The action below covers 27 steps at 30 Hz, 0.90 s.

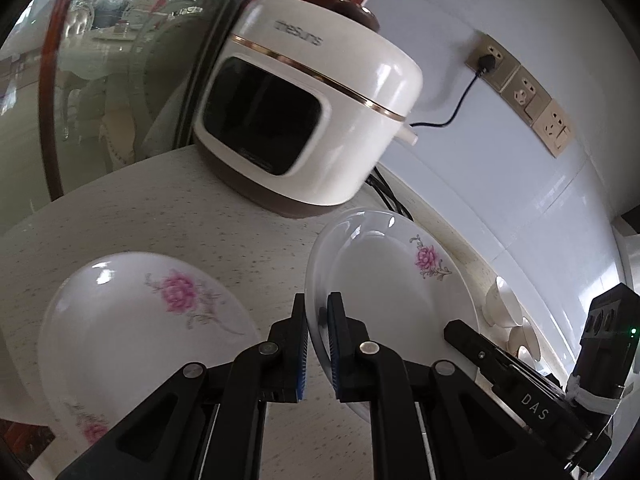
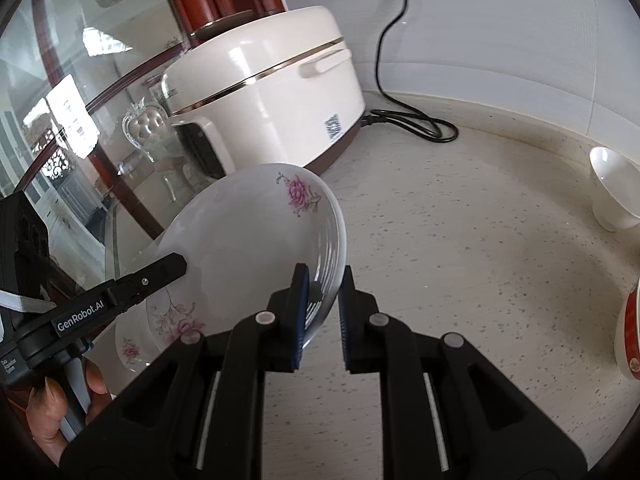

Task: Organize plates and bowls
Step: 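Lower the held plate onto the stacked plates with both grippers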

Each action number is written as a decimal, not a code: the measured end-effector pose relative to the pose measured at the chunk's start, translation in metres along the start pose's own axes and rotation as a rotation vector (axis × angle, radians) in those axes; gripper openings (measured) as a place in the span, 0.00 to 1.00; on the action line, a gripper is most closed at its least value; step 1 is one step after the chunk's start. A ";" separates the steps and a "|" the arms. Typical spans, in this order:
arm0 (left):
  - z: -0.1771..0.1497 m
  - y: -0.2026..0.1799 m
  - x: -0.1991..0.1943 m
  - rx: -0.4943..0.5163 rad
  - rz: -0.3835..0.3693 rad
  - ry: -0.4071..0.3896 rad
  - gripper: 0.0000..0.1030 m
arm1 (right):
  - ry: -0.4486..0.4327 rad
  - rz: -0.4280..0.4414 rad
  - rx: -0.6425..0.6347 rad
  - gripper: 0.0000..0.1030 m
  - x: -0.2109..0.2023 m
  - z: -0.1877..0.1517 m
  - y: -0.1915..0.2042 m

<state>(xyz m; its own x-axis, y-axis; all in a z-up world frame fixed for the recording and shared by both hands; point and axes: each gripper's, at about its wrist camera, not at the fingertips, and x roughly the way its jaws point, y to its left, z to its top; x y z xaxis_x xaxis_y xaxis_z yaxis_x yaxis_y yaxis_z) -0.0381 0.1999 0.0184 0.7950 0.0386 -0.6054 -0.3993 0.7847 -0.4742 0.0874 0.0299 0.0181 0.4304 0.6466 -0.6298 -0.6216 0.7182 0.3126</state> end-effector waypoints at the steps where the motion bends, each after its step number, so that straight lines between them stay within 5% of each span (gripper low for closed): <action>1: 0.000 0.001 -0.001 -0.002 0.003 -0.002 0.09 | 0.002 0.003 -0.006 0.17 0.001 -0.001 0.005; 27: -0.005 0.099 -0.032 -0.129 0.077 -0.004 0.09 | 0.110 0.058 -0.104 0.17 0.047 -0.026 0.089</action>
<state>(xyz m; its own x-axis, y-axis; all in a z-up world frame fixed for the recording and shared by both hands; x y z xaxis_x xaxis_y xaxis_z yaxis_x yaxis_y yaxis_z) -0.1048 0.2728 -0.0126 0.7615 0.0987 -0.6406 -0.5143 0.6935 -0.5046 0.0356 0.1171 -0.0020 0.3207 0.6504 -0.6886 -0.7102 0.6461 0.2795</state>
